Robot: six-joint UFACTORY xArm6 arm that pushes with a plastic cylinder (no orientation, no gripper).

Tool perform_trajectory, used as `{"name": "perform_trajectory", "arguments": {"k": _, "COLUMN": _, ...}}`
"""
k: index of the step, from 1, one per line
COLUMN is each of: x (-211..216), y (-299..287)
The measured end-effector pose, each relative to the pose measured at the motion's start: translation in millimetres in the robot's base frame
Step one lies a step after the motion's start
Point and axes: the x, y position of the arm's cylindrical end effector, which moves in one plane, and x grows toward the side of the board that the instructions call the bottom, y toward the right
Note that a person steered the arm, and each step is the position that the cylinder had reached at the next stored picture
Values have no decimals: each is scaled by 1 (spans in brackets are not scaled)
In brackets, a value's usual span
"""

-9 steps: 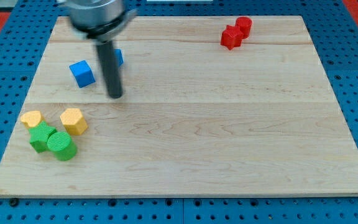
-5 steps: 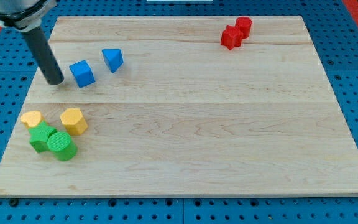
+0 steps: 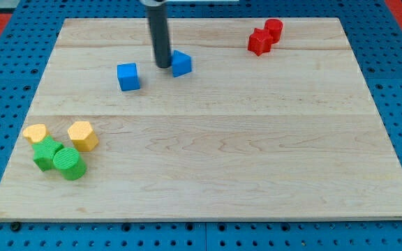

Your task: Push the blue triangle right of the red blocks

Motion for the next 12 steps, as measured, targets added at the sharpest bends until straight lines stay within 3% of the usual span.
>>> {"name": "perform_trajectory", "arguments": {"k": 3, "x": 0, "y": 100}}
{"name": "perform_trajectory", "arguments": {"k": 6, "x": 11, "y": 108}}
{"name": "perform_trajectory", "arguments": {"k": 7, "x": 32, "y": 149}}
{"name": "perform_trajectory", "arguments": {"k": 8, "x": 11, "y": 206}}
{"name": "perform_trajectory", "arguments": {"k": 9, "x": -12, "y": 222}}
{"name": "perform_trajectory", "arguments": {"k": 11, "x": -7, "y": 200}}
{"name": "perform_trajectory", "arguments": {"k": 12, "x": 59, "y": 136}}
